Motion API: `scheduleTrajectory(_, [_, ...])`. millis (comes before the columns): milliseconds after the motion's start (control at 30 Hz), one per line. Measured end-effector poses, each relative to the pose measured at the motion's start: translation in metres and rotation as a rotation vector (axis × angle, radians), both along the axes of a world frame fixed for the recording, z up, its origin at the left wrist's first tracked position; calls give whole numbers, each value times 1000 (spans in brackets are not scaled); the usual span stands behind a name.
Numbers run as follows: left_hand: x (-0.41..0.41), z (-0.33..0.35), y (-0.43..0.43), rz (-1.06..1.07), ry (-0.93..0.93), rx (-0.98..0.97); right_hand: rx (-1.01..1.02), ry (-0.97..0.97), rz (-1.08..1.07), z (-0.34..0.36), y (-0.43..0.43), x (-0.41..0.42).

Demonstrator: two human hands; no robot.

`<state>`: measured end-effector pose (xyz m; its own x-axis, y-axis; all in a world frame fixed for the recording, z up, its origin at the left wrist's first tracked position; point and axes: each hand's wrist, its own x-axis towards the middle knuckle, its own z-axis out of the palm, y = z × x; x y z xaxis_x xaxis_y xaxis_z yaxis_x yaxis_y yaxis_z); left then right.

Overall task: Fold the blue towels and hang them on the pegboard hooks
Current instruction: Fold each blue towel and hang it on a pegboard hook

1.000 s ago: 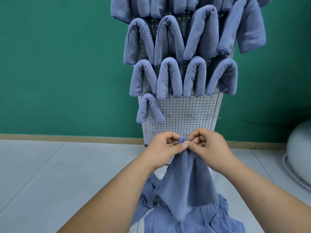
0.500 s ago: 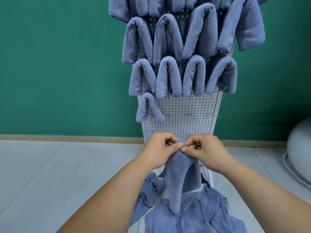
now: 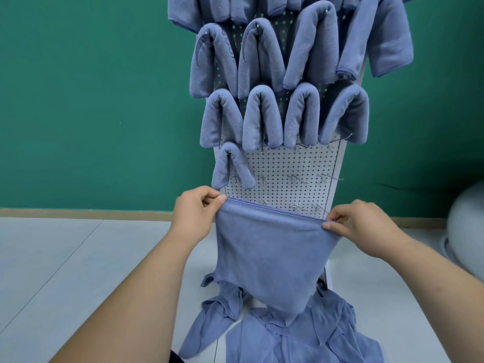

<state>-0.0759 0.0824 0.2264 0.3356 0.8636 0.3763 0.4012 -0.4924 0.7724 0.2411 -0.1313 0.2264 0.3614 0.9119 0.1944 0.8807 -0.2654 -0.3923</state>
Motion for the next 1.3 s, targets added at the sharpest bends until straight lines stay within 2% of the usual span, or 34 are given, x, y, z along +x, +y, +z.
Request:
scheduleTrajectory(100, [-8,-2,5,36,27,17,-31,-156,75,1,1,5])
scheduleTrajectory(200, [-13,-4,11,88,12,29,-59,-125,209,2,1,-5])
scheduleTrajectory(300, [-19,-5,15,102,18,15,-150,-256,55,-1,2,-6])
scheduleTrajectory(400, [-18,-7,13,71,101,38,-47,-309,-122,-6,6,-3])
scheduleTrajectory(467, [-15,-8,11,52,152,55,65,-274,-170,-5,10,-2])
scheduleTrajectory(567, [-15,-9,12,35,256,57,224,-111,-185,4,8,-1])
scheduleTrajectory(733, [-13,-11,12,59,391,55,229,-32,-197,8,3,-4])
scheduleTrajectory(933, [-5,-8,9,121,237,1,287,-12,-248,6,9,-7])
scheduleTrajectory(1067, [1,-5,2,60,21,-49,216,-48,-260,-2,14,-6])
scheduleTrajectory(1167, [7,1,-3,53,-158,-140,268,134,-273,-3,15,-6])
scheduleTrajectory(1300, [12,9,-7,79,-411,-307,451,816,-153,8,16,-15])
